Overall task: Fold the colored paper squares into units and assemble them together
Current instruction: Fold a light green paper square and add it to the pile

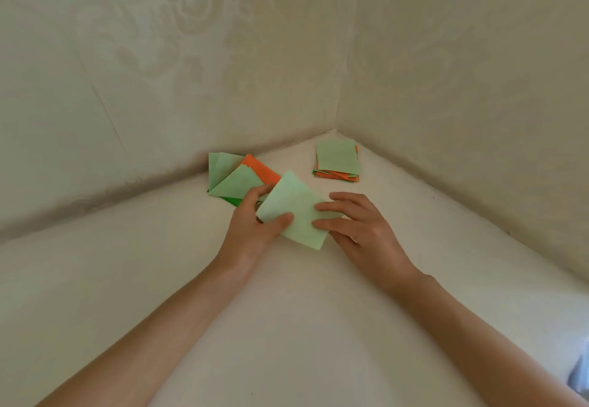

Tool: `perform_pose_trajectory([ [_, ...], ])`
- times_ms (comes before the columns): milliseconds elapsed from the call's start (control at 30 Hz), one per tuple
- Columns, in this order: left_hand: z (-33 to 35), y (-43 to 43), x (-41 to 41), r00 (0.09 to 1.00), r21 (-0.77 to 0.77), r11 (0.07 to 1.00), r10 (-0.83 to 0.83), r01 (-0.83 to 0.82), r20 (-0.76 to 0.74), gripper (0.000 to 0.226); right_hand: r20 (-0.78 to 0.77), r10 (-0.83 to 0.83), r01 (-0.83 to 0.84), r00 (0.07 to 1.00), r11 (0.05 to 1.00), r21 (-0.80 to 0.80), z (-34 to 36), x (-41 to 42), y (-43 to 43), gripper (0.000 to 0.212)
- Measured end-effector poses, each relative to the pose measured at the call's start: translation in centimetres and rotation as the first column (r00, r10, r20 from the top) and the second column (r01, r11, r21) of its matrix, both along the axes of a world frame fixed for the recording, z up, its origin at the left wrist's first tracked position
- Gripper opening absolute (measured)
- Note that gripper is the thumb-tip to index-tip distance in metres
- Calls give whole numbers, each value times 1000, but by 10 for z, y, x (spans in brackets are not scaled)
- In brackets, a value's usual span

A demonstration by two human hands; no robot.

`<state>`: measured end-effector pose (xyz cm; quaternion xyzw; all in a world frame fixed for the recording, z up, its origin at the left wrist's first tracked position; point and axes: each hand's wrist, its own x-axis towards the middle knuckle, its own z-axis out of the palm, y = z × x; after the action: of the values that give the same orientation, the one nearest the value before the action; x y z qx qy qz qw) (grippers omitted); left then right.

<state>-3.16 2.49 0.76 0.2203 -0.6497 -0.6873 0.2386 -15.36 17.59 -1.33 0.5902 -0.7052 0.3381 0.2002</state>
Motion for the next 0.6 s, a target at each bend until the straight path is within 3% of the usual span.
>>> perform_pose_trajectory([
  [33, -2, -1, 0, 1000, -46, 999, -12, 13, 16, 38, 20, -4, 4, 1000, 1000, 10, 0, 0, 1, 31],
  [100, -3, -4, 2, 999, 12, 999, -50, 50, -10, 32, 92, -8, 6, 996, 1000, 23, 0, 2, 4, 25],
  [200, -5, -8, 3, 994, 148, 985, -76, 87, -76, 29, 396, -44, 29, 917, 999, 45, 10, 8, 7, 17],
  [333, -6, -5, 4, 986, 200, 970, -120, 141, -112, 22, 828, 61, -31, 557, 998, -53, 26, 20, 5, 11],
  [367, -5, -4, 3, 982, 250, 955, -132, 163, -135, 23, 869, 88, -19, 487, 996, -90, 27, 21, 5, 10],
  [433, -1, -1, 3, 972, 335, 918, -159, 210, -173, 28, 898, 88, 32, 431, 993, -112, 30, 23, 5, 11],
  [600, 3, 0, 4, 961, 350, 896, -243, 274, -129, 29, 911, 58, 109, 408, 988, -112, 32, 23, 5, 12],
])
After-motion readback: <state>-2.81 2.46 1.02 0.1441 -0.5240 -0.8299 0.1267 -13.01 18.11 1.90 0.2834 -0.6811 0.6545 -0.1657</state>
